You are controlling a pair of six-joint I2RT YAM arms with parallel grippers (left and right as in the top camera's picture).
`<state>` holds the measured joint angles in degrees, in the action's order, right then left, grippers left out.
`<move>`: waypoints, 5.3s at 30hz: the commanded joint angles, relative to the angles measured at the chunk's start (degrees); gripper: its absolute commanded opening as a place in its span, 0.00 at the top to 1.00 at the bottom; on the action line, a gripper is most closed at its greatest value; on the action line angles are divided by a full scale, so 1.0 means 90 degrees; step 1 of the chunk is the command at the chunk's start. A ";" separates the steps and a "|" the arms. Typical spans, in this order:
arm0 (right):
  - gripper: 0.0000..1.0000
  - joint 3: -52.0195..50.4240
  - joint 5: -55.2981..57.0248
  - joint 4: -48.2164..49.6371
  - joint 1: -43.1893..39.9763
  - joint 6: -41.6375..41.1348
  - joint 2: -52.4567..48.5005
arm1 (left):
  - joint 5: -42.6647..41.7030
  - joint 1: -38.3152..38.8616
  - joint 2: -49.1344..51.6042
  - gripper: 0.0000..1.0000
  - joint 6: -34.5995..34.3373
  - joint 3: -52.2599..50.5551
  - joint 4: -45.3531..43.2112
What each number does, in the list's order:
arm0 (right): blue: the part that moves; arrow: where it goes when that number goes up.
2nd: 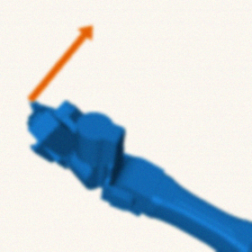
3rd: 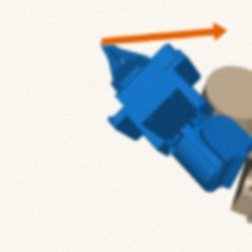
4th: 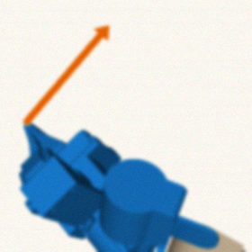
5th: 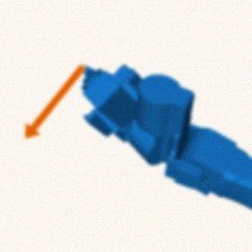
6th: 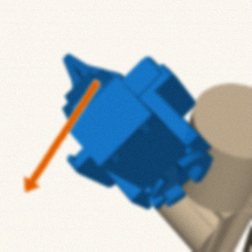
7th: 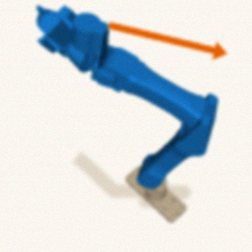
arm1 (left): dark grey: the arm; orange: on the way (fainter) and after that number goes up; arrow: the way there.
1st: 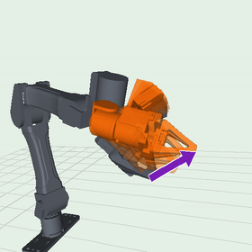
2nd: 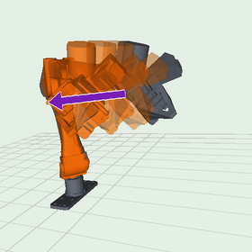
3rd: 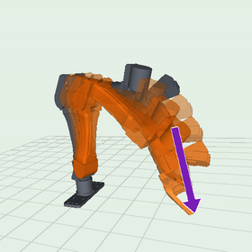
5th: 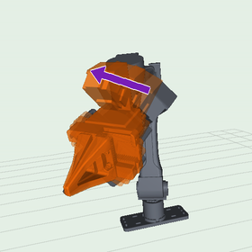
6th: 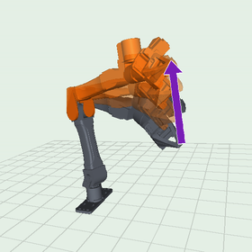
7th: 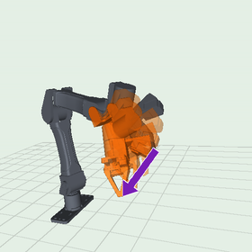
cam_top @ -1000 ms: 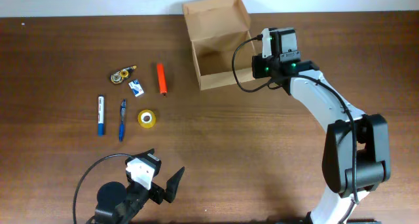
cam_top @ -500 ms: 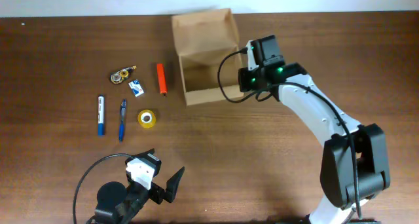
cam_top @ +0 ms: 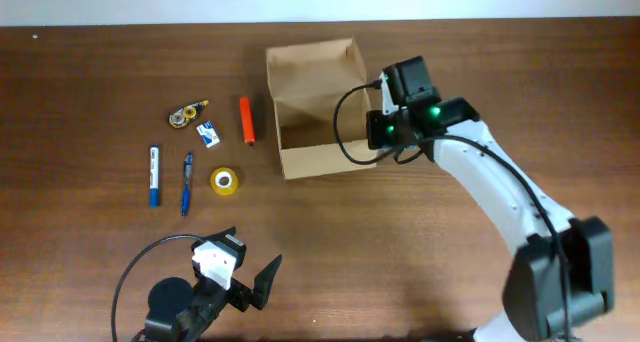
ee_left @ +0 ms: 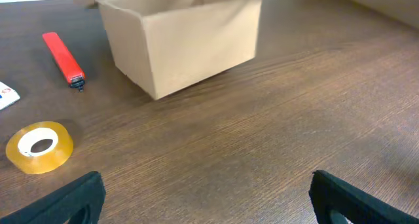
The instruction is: Pack container
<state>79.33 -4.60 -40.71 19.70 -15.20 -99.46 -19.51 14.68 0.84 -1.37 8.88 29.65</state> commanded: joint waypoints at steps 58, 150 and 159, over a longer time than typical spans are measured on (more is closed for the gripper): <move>0.96 -0.0899 0.1268 -0.1290 0.1059 -0.0668 0.0410 | -0.0070 0.0022 -0.0061 0.01 -0.0039 -0.0022 -0.0015; 0.01 -0.1370 -0.0136 -0.5139 0.1054 0.0471 0.8102 | -0.0070 0.0022 -0.0061 0.01 -0.0039 -0.0022 -0.0015; 0.01 -0.1370 -0.0134 -0.5190 0.1054 0.0474 0.8102 | -0.0070 0.0022 -0.0061 0.01 -0.0039 -0.0022 -0.0015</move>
<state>67.42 -5.10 -87.26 28.93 -11.33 -26.79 -19.51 14.68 0.84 -1.37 8.88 29.65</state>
